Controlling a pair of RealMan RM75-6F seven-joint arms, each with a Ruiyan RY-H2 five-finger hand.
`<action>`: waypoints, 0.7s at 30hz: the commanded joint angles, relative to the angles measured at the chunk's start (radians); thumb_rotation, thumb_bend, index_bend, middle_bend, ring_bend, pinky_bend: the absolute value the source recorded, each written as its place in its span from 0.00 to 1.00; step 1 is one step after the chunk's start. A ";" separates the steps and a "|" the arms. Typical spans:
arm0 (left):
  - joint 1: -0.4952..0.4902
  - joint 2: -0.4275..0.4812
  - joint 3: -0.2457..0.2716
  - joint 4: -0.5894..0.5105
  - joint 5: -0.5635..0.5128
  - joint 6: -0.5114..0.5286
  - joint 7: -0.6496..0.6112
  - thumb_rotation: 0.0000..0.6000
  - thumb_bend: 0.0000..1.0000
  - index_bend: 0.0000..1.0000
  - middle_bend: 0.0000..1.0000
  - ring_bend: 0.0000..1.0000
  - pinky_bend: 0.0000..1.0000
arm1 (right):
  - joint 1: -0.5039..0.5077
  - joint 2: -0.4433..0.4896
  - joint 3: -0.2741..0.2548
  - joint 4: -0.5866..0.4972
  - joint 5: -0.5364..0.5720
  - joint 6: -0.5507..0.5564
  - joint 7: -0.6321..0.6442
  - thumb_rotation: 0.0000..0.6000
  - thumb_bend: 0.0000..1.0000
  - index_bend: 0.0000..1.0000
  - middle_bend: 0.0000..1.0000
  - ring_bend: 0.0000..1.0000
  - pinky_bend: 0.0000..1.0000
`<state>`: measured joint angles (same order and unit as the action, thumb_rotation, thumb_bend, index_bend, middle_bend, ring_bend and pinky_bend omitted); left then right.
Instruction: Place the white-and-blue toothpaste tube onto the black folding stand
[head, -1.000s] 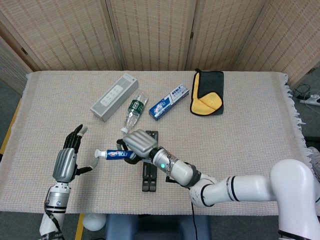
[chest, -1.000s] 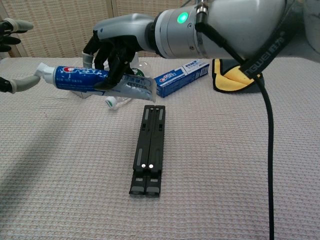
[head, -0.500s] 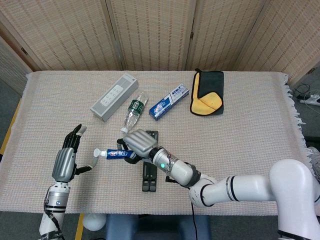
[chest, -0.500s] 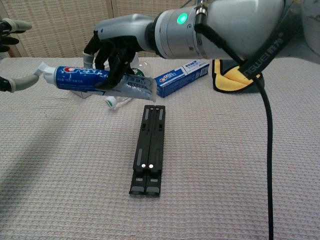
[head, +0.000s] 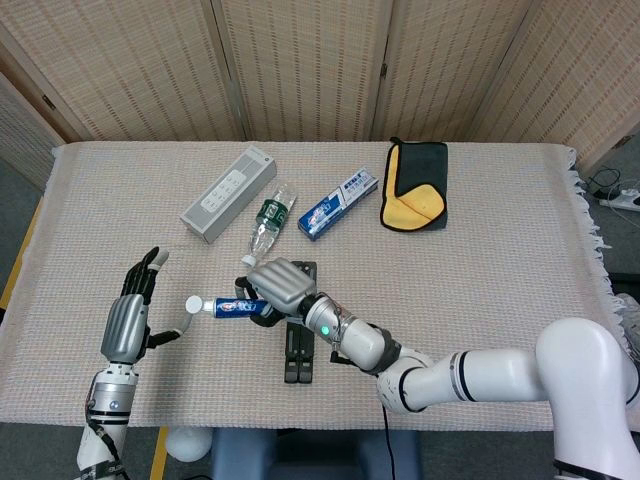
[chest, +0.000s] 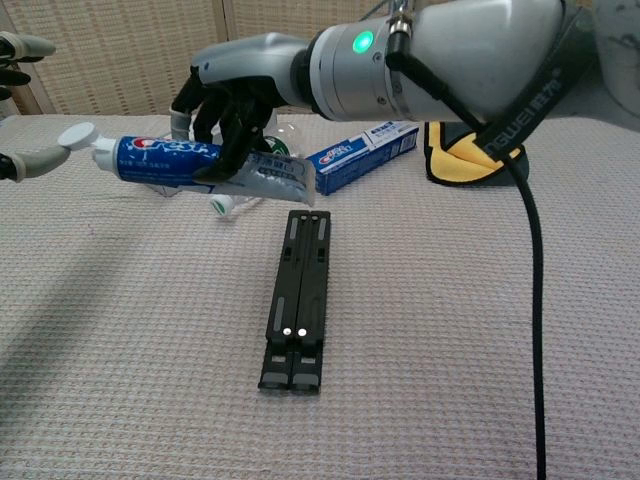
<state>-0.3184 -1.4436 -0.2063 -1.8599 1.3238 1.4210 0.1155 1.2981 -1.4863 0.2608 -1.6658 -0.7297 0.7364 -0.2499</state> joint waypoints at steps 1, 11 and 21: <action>0.000 -0.001 0.000 -0.001 0.001 0.001 0.000 1.00 0.38 0.00 0.00 0.00 0.00 | 0.002 0.000 0.000 -0.001 0.002 0.000 -0.002 1.00 0.81 0.87 0.73 0.77 0.66; 0.003 0.002 -0.002 -0.006 0.010 0.014 -0.001 1.00 0.38 0.00 0.00 0.00 0.00 | 0.005 -0.002 -0.006 0.003 0.012 -0.010 0.000 1.00 0.81 0.87 0.73 0.77 0.66; 0.002 0.002 -0.002 -0.019 0.030 0.024 0.005 1.00 0.38 0.00 0.00 0.00 0.00 | 0.012 -0.002 -0.009 0.002 0.019 -0.020 0.003 1.00 0.81 0.87 0.73 0.77 0.66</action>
<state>-0.3168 -1.4417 -0.2086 -1.8786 1.3537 1.4451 0.1202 1.3099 -1.4886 0.2514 -1.6639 -0.7112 0.7164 -0.2474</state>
